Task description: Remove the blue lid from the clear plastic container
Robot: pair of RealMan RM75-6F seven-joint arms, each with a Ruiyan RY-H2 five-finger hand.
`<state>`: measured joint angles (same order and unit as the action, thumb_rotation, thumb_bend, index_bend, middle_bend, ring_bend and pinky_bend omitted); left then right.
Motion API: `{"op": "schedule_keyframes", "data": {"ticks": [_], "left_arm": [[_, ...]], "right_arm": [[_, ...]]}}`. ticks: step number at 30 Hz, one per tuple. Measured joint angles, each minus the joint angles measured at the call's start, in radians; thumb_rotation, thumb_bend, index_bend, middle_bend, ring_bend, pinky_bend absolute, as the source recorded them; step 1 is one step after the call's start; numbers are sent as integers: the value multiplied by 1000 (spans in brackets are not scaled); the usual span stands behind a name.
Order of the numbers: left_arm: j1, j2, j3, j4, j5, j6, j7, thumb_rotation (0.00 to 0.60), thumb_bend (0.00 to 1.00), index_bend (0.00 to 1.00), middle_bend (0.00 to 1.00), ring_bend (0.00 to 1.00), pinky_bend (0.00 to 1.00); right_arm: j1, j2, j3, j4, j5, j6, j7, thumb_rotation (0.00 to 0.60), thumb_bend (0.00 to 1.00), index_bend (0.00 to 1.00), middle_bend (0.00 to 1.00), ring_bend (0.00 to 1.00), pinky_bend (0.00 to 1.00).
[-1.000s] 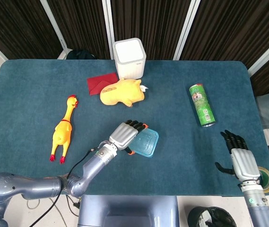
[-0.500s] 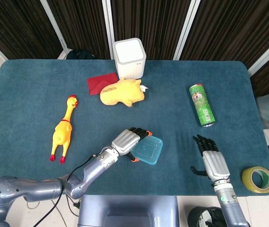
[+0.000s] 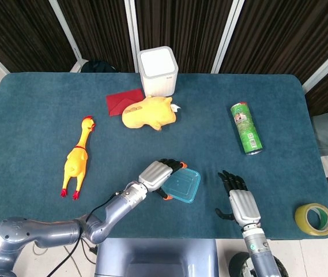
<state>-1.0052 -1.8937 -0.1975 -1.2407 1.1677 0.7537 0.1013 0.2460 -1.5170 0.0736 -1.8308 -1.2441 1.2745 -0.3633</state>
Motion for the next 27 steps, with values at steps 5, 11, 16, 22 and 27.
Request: {"op": "schedule_keyframes", "data": {"ticks": [5,11,16,22,27], "left_arm": [[-3,-2,-1,-2,-5,-6,13,600,119,210,288,279,418],[-7,-1,-8,-8,-12,-11,19,600,119,210,288,279,418],[-8,1,-9,-15,-14,-13,26,600,119,210,289,279,418],[-7,-2,-9,-18,-22,-12,39,600,119,211,289,279,419],[-6,-2,-10,-23,-26,-10,45,600,120,211,289,279,420]], "right_arm": [[7,-52,1,7,14,0,-29,600,322,0,0,0,0],[17,-103,13,23,23,10,-46,600,322,0,0,0,0],[25,-145,28,39,33,18,-57,600,323,0,0,0,0],[32,-176,33,39,40,27,-77,600,322,0,0,0,0],[33,-190,34,36,52,32,-84,600,322,0,0,0,0]]}}
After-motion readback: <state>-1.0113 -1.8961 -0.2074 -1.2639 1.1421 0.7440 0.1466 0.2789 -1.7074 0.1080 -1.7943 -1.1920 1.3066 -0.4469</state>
